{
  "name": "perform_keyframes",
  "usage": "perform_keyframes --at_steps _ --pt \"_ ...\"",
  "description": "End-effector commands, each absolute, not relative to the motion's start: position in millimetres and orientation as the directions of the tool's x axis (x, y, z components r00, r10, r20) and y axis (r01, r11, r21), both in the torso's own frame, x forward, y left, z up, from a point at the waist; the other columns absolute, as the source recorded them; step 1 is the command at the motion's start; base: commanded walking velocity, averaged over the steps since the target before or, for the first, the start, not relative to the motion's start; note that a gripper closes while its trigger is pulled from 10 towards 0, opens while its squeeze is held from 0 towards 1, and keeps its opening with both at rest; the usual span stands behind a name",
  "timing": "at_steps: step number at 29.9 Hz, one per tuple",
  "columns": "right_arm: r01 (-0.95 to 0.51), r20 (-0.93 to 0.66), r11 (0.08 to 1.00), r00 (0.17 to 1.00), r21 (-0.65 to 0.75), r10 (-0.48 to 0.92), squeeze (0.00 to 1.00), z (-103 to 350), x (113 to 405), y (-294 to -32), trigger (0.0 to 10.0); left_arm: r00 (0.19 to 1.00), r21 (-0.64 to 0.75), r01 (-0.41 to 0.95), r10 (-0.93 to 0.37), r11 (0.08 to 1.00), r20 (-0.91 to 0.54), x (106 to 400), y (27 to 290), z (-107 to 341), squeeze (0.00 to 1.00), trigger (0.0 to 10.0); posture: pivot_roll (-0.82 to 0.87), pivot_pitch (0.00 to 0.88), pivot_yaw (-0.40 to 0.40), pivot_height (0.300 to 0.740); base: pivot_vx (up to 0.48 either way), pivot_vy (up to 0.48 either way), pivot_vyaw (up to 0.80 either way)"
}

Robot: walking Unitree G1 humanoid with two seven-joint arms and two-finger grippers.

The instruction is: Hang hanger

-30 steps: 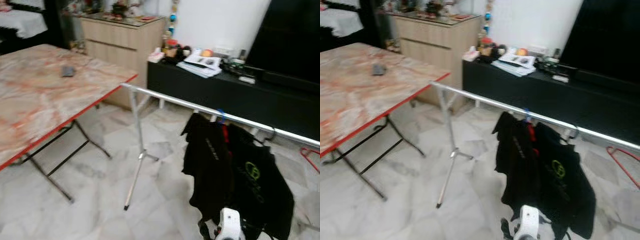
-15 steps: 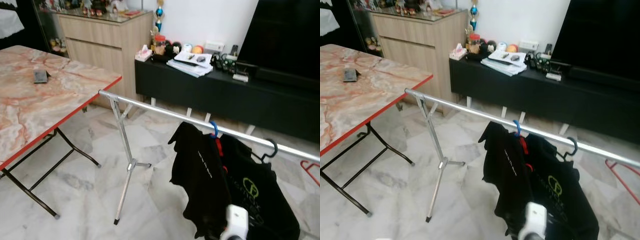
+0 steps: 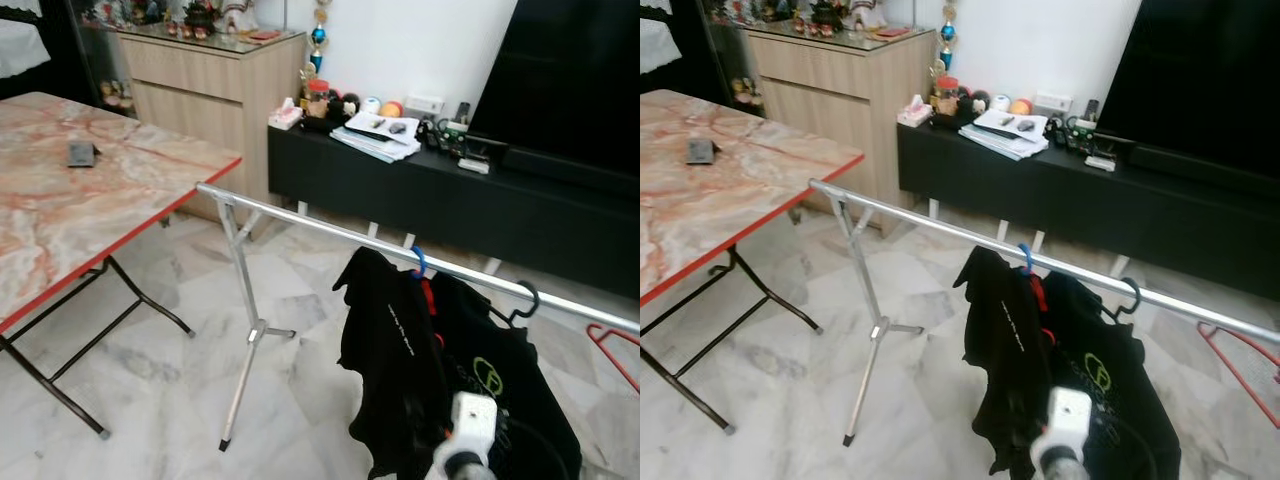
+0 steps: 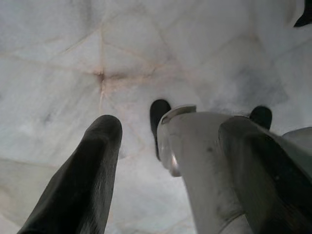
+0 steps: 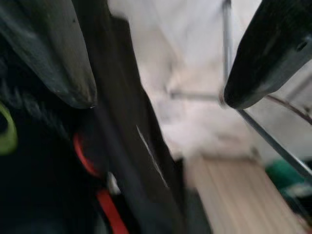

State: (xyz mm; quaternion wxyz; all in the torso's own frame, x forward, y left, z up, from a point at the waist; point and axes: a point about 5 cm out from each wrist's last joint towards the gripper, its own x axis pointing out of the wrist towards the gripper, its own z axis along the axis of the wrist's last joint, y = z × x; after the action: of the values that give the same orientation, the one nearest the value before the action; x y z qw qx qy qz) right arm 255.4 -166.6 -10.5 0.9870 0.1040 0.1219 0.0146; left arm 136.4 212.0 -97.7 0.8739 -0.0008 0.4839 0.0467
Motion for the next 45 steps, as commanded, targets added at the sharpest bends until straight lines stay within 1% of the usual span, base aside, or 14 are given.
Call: perform_keyframes --at_steps 1,5,7,15,21,32,38,41,43,44,45 --pt "-0.004 -0.131 0.985 0.991 0.172 0.027 0.0 4.9 256.9 -177.9 10.0 0.497 0.039 -0.061 0.065 0.997 -0.865 125.1 206.6 -102.5 0.0 10.0 0.07 0.006 -0.077 0.74 0.0 0.0 0.0" --pt "-0.025 -0.068 0.989 0.997 0.145 0.035 0.0 15.5 255.9 -177.9 10.0 0.494 0.041 -0.05 0.06 0.998 -0.868 124.4 203.5 -103.3 0.0 10.0 0.06 0.009 -0.075 0.74 0.0 0.0 0.0" --pt "-0.021 0.004 0.989 1.0 0.145 0.021 0.0 35.6 255.2 -174.7 10.0 0.497 0.035 -0.037 0.049 0.999 -0.866 128.4 195.3 -103.4 0.0 10.0 0.06 0.007 -0.076 0.74 0.0 0.0 0.0" --pt "0.009 -0.01 0.988 1.0 0.152 -0.008 0.0 38.5 257.4 -175.1 10.0 0.504 0.032 -0.011 0.033 0.999 -0.863 133.0 187.5 -103.1 0.0 10.0 0.05 0.0 -0.073 0.74 0.0 0.0 0.0" --pt "0.007 -0.02 0.985 1.0 0.17 -0.004 0.0 48.4 260.5 -170.3 10.0 0.508 0.026 0.003 0.021 1.0 -0.861 135.9 180.5 -102.9 0.0 10.0 0.06 0.0 -0.078 0.74 0.0 -0.338 0.0" --pt "0.015 -0.025 0.984 1.0 0.178 -0.011 0.0 55.7 268.2 -168.6 10.0 0.504 0.03 0.003 0.024 1.0 -0.863 132.0 185.8 -103.4 0.0 10.0 0.06 0.0 -0.078 0.74 0.0 -0.365 0.0" --pt "0.039 -0.045 0.981 0.999 0.19 -0.031 0.0 57.4 271.7 -169.8 10.0 0.509 0.034 -0.009 0.034 0.999 -0.86 132.4 187.7 -103.0 0.0 10.0 0.07 0.0 -0.08 0.74 0.0 0.0 0.0" --pt "0.05 -0.048 0.98 0.998 0.195 -0.042 0.0 57.7 272.9 -171.2 10.0 0.508 0.036 -0.014 0.038 0.999 -0.86 131.1 193.4 -102.6 0.0 10.0 0.07 0.0 -0.08 0.74 0.0 0.0 0.0" --pt "0.055 -0.056 0.98 0.997 0.193 -0.045 0.0 57.8 274.1 -171.6 10.0 0.507 0.04 -0.031 0.05 0.999 -0.861 129.9 205.0 -101.2 0.0 10.0 0.07 0.0 -0.08 0.74 0.0 0.0 0.0" --pt "0.055 -0.056 0.98 0.997 0.193 -0.045 0.0 57.8 274.1 -171.6 10.0 0.507 0.04 -0.031 0.05 0.999 -0.861 129.9 205.0 -101.2 0.0 10.0 0.07 0.0 -0.08 0.74 0.0 0.0 0.0" --pt "0.071 -0.074 0.979 0.996 0.194 -0.057 0.0 56.5 274.8 -172.5 10.0 0.508 0.045 -0.034 0.056 0.998 -0.859 129.6 213.6 -99.6 0.0 10.0 0.07 0.004 -0.08 0.74 0.0 0.0 0.0"
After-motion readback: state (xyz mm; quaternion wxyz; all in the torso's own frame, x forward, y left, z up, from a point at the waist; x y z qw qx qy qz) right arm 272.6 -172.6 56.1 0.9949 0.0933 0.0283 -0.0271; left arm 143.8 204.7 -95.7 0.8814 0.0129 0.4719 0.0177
